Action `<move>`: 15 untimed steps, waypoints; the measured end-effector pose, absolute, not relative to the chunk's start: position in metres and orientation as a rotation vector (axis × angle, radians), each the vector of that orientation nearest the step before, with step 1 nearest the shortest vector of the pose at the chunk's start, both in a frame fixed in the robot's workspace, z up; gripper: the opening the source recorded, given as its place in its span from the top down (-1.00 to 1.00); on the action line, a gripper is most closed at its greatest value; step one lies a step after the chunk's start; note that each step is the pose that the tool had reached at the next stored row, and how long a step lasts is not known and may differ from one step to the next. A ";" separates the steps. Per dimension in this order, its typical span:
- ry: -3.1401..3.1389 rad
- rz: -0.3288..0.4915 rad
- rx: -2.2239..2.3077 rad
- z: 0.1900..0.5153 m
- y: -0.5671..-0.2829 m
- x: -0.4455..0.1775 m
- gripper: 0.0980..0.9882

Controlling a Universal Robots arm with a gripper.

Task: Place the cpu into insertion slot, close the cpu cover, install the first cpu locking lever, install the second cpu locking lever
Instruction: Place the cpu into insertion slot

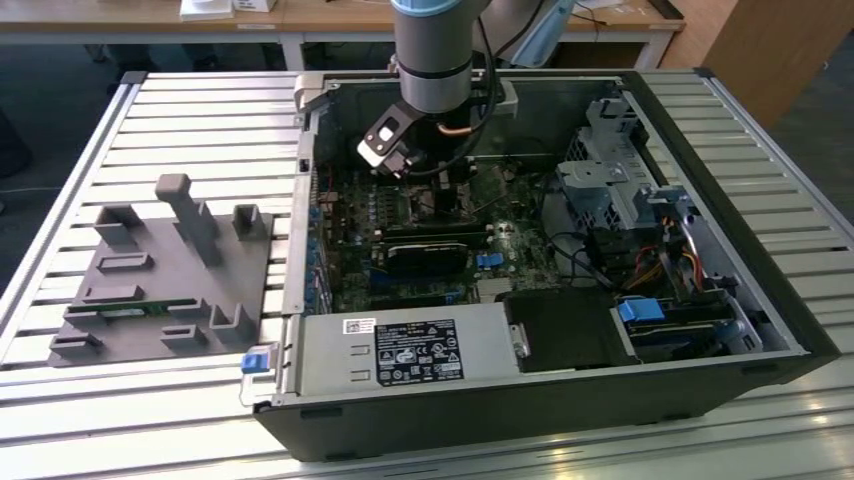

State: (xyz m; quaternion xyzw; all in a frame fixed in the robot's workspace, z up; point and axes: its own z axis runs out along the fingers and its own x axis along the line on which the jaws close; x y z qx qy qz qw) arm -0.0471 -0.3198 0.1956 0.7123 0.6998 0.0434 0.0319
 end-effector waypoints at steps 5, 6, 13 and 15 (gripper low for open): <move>2.151 0.133 2.197 0.195 -0.321 -0.047 0.04; 2.151 0.133 2.197 0.195 -0.321 -0.047 0.04; 2.151 0.133 2.197 0.195 -0.321 -0.047 0.04; 2.151 0.133 2.197 0.195 -0.321 -0.047 0.04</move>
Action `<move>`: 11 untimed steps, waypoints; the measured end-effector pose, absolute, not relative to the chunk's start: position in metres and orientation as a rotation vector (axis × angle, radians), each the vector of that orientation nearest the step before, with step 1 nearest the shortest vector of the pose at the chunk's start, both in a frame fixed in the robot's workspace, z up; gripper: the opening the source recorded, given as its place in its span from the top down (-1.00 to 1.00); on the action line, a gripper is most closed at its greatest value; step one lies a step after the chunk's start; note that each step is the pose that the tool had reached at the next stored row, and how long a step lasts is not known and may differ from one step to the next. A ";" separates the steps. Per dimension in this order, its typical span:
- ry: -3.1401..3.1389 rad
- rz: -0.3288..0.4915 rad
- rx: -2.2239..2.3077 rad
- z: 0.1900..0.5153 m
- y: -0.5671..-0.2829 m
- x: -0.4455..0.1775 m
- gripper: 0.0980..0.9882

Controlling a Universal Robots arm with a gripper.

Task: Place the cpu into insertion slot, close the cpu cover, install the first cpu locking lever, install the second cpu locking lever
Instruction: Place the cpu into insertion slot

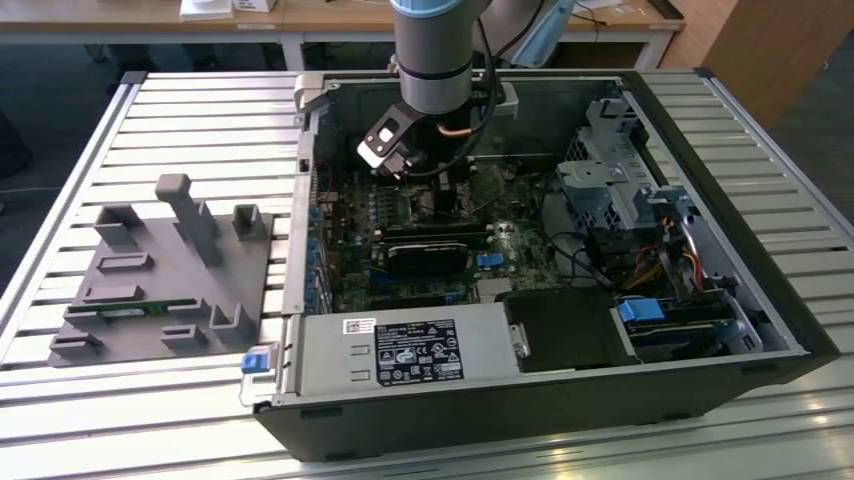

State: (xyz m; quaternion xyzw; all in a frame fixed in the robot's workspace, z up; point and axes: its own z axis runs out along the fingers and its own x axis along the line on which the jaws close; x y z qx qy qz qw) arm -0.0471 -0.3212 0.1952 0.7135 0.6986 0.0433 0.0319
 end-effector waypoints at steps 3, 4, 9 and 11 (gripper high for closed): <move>2.151 0.133 2.197 0.195 -0.321 -0.047 0.01; 2.151 0.133 2.197 0.195 -0.321 -0.047 -0.13; 2.151 0.134 2.197 0.195 -0.321 -0.047 -0.13; 2.151 0.133 2.197 0.197 -0.321 -0.047 -0.13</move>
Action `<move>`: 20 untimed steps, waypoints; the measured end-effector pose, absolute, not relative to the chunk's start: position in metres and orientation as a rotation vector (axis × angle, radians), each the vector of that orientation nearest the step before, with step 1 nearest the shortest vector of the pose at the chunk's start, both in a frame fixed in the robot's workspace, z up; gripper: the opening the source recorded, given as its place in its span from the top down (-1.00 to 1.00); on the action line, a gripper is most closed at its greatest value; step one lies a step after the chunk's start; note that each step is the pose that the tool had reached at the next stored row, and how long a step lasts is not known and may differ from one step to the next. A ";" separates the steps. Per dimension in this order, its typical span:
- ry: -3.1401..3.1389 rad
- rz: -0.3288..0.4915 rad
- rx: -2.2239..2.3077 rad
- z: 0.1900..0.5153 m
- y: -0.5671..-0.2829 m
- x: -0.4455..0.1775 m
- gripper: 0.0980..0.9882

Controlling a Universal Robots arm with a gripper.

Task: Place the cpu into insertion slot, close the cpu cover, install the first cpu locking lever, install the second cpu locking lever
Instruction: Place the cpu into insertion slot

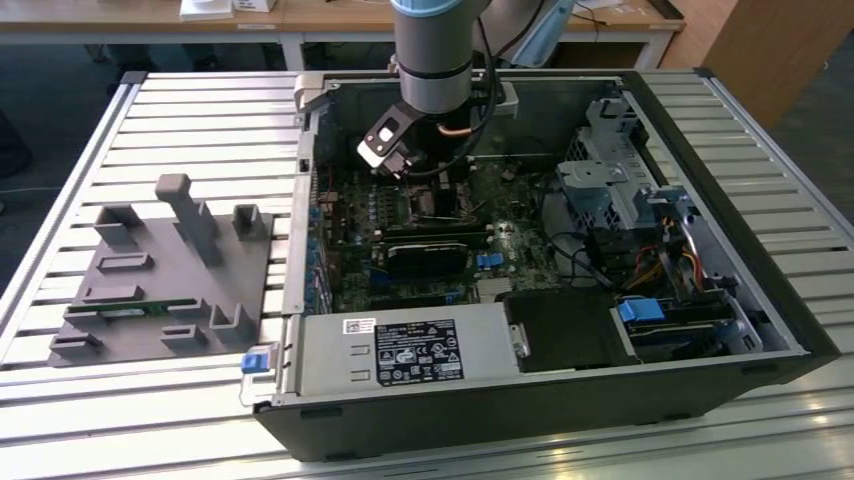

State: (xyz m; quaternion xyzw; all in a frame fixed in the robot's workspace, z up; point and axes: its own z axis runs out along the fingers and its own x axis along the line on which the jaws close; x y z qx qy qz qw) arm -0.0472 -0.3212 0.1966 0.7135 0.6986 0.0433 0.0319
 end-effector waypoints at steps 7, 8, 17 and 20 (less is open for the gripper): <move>2.153 0.130 2.199 0.204 -0.321 -0.047 0.05; 2.153 0.129 2.199 0.205 -0.321 -0.047 0.05; 2.160 0.114 2.207 0.206 -0.321 -0.045 0.84; 2.161 0.112 2.208 0.206 -0.321 -0.045 0.98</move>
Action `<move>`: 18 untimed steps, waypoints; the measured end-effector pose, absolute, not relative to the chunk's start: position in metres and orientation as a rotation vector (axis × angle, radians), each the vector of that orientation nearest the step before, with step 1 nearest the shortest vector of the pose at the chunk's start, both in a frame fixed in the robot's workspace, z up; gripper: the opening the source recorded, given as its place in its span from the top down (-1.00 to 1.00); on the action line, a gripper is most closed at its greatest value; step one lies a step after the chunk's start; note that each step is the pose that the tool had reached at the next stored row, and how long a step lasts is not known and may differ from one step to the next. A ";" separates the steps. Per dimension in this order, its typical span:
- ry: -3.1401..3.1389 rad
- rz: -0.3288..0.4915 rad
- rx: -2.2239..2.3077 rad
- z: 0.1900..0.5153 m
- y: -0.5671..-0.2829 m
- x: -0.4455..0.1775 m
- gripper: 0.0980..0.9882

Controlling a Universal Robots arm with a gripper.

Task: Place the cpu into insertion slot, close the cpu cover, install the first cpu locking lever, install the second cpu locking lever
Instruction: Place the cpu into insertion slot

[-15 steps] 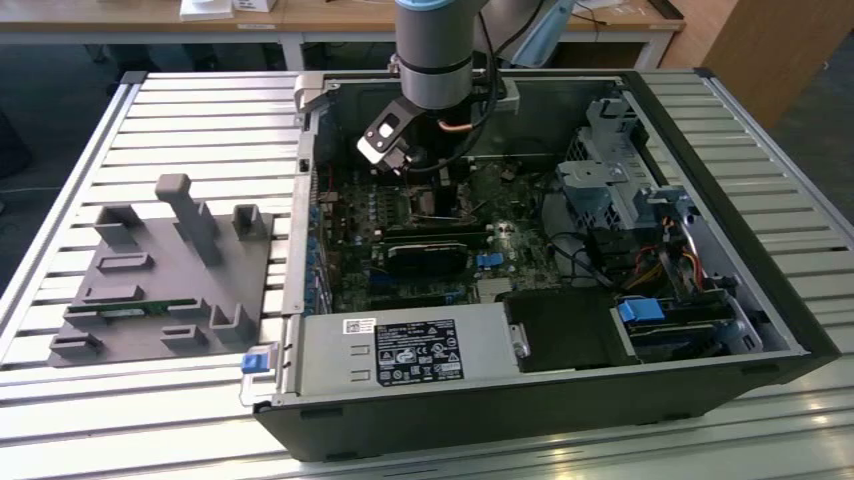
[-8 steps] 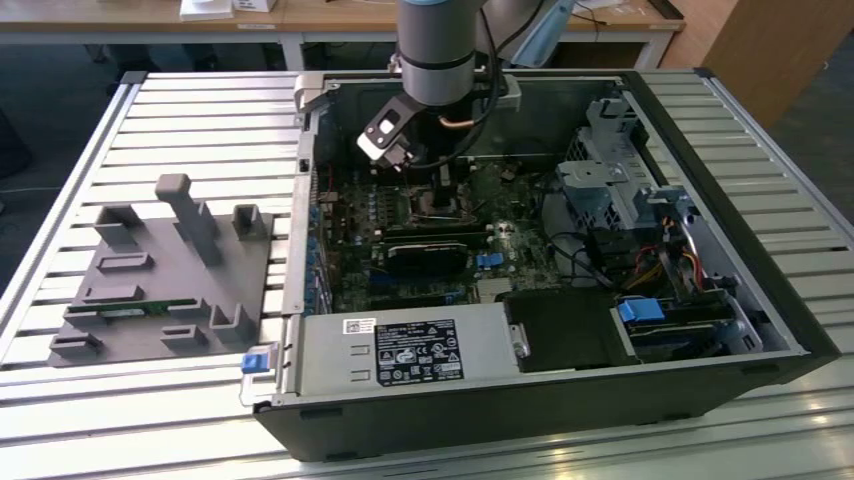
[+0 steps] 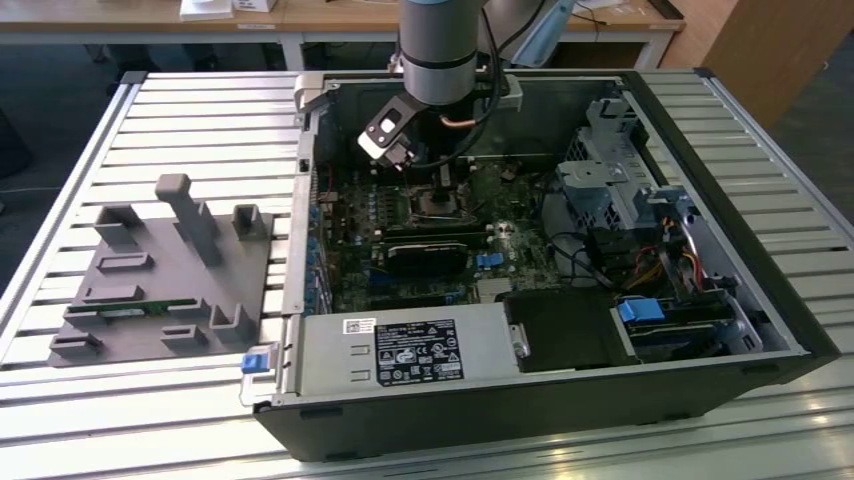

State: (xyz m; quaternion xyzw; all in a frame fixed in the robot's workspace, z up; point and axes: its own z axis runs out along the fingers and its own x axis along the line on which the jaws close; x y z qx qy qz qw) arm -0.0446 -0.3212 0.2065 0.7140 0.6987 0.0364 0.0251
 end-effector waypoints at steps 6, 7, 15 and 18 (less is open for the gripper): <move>2.161 0.111 2.209 0.207 -0.321 -0.044 0.98; 2.161 0.111 2.209 0.207 -0.321 -0.044 0.98; 2.164 0.111 2.211 0.209 -0.321 -0.044 0.98; 2.165 0.114 2.213 0.210 -0.321 -0.044 0.98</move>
